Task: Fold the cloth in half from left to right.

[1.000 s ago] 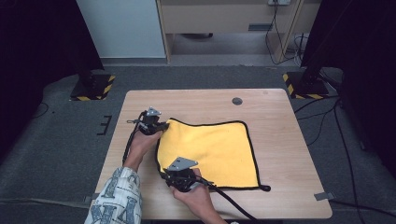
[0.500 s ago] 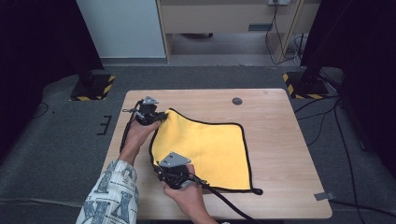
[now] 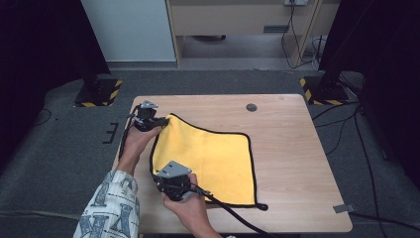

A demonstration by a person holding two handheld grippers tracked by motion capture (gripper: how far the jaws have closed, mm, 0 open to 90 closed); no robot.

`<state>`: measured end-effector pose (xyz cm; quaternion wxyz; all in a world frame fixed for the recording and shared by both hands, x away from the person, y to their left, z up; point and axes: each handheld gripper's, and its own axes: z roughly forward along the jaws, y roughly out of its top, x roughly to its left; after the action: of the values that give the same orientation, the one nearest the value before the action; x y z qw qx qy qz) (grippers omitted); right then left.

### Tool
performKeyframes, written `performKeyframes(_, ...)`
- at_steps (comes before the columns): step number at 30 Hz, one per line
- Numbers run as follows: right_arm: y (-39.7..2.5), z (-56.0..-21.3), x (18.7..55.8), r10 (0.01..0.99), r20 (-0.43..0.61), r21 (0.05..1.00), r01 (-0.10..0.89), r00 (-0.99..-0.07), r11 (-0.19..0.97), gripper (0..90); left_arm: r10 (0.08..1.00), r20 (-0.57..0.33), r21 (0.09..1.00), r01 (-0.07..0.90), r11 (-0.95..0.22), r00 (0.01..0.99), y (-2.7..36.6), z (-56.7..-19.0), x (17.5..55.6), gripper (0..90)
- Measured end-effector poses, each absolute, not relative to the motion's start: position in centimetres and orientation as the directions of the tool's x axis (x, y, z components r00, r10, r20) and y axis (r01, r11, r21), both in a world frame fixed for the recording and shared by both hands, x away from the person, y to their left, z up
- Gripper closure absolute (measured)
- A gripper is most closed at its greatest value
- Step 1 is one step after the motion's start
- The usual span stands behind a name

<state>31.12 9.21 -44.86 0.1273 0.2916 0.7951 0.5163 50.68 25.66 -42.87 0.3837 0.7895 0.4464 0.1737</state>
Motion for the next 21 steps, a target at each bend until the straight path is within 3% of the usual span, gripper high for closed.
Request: performKeyframes(21, 11.1, -44.3, 30.5, 0.566, 0.114, 0.897, 0.329, -0.817, 0.294, 83.2, 0.858, -0.072, 0.759, 0.586, -0.283, 0.508, 28.4, -42.4, 49.6, 84.3)
